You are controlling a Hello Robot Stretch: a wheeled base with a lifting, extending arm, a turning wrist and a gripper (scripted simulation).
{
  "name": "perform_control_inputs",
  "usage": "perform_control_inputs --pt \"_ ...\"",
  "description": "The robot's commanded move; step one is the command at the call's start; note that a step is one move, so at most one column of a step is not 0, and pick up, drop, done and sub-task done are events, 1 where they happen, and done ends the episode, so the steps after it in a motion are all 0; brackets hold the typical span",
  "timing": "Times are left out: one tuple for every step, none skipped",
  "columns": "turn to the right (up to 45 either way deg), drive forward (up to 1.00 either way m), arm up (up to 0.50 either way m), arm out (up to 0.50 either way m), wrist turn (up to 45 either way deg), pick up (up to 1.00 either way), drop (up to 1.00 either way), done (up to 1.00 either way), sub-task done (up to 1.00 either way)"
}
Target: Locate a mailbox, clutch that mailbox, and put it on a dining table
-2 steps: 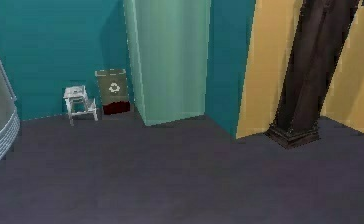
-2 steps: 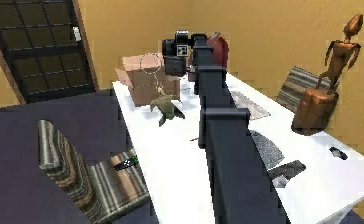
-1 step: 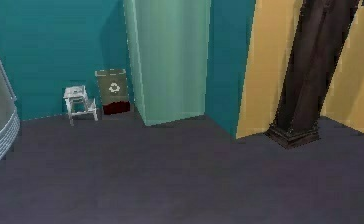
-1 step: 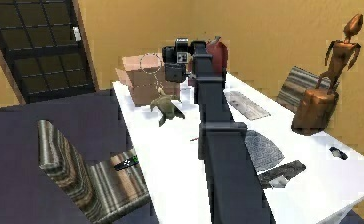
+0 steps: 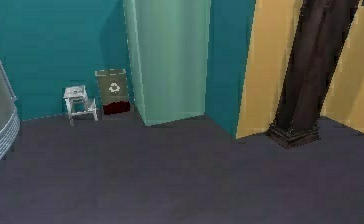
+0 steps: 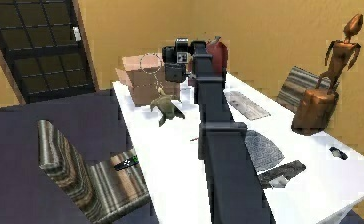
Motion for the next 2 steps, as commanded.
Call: perform_control_inputs --pt "0.0 0.00 0.00 0.00 0.0 0.00 1.00 0.00 0.00" --pt "0.0 0.00 0.02 0.00 0.0 0.00 0.00 0.00 0.00"
